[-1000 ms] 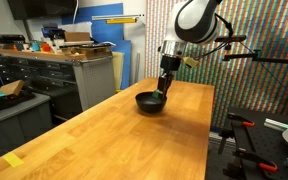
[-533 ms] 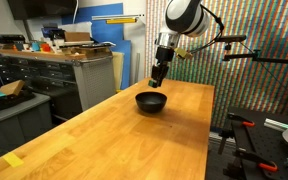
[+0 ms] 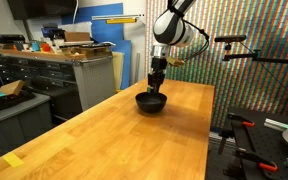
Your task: Put the green block inside the black bowl
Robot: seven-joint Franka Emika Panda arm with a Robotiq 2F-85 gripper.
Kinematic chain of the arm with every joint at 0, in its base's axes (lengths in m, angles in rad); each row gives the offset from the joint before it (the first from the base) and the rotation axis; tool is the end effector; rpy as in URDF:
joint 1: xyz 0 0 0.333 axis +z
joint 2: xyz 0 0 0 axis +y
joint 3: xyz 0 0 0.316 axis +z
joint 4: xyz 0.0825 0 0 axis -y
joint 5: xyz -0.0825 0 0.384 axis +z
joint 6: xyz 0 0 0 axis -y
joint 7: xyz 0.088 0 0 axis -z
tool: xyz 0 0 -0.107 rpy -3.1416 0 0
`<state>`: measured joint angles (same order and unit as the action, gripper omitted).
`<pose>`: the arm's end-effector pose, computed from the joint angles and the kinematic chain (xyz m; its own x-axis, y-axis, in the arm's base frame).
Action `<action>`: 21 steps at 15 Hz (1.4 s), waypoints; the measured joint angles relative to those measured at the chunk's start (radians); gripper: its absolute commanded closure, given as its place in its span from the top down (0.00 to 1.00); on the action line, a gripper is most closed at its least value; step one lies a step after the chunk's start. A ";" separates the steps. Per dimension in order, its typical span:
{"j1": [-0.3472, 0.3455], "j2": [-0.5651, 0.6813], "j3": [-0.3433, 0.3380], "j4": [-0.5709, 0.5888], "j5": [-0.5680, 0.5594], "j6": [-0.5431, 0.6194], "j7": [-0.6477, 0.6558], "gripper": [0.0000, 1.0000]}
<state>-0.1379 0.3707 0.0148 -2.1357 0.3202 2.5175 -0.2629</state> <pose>0.5697 -0.0733 0.2312 0.9917 -0.1239 0.0357 -0.1150 -0.9752 -0.1891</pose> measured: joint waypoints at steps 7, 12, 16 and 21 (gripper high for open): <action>-0.018 0.143 0.002 0.122 0.000 -0.050 0.011 0.27; -0.022 0.183 0.004 0.162 0.000 -0.060 0.015 0.57; -0.024 0.187 0.004 0.171 0.000 -0.060 0.019 0.95; -0.029 0.184 0.006 0.179 0.000 -0.064 0.020 1.00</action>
<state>-0.1671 0.5552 0.0204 -1.9564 0.3202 2.4538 -0.2426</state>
